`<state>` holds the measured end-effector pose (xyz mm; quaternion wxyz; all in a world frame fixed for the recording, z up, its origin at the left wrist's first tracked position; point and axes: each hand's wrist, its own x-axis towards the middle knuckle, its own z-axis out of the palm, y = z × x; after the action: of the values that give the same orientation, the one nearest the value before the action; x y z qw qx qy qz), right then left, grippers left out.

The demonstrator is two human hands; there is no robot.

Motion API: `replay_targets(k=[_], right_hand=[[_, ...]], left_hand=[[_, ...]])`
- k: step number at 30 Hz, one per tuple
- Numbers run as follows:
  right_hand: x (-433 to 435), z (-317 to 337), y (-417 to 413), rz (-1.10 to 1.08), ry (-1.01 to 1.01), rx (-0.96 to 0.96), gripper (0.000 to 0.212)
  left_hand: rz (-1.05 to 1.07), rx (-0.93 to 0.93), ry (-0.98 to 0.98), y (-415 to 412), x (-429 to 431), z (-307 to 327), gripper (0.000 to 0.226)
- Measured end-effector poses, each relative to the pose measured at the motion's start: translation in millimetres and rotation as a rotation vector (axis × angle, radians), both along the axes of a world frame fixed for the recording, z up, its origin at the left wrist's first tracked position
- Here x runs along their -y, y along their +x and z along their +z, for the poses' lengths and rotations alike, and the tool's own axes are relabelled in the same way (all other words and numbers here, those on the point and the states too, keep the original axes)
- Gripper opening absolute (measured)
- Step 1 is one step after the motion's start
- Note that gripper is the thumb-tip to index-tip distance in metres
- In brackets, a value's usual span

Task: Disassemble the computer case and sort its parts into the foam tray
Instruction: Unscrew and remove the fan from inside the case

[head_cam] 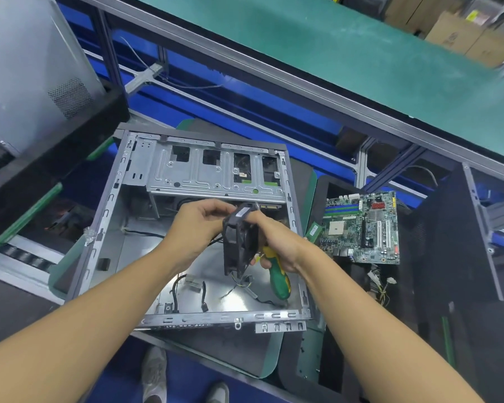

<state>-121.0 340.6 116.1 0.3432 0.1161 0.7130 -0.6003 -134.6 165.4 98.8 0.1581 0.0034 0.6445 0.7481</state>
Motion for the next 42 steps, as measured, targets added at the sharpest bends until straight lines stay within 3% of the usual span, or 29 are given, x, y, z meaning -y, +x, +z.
replay_targets(k=[5,11,24,29,34,38,40,42], right_hand=[[-1.8,-7.7,3.6,-0.043,-0.039,0.027,0.032],[3.2,-13.9,7.4,-0.066,-0.055,0.013,0.031],[18.1,-26.1,15.3,-0.166,-0.473,0.163,0.045],[9.7,-20.6,11.7,-0.191,-0.705,0.154,0.051],[-0.7,-6.1,12.0,-0.110,-0.604,0.120,0.048],[-12.1,-0.2,10.8,-0.173,-0.455,0.121,0.036],[-13.5,-0.6,10.6,-0.202,-0.347,0.116,0.034],[-13.7,-2.9,10.3,-0.233,-0.250,0.094,0.034]], left_hand=[[-0.032,0.002,0.041,4.1,0.7,0.7,0.015],[-0.148,-0.019,0.026,-0.5,7.1,1.8,0.024],[-0.148,-0.156,0.097,-1.4,3.7,-1.2,0.018],[-0.009,0.030,0.281,-7.3,8.8,7.7,0.014],[-0.151,-0.082,-0.290,-23.3,34.9,12.7,0.011],[-0.606,-0.114,-1.055,-36.8,51.4,20.8,0.023],[-0.708,-0.051,-1.065,-38.0,48.5,25.9,0.029],[-0.602,0.045,-0.687,-37.2,45.7,33.7,0.036]])
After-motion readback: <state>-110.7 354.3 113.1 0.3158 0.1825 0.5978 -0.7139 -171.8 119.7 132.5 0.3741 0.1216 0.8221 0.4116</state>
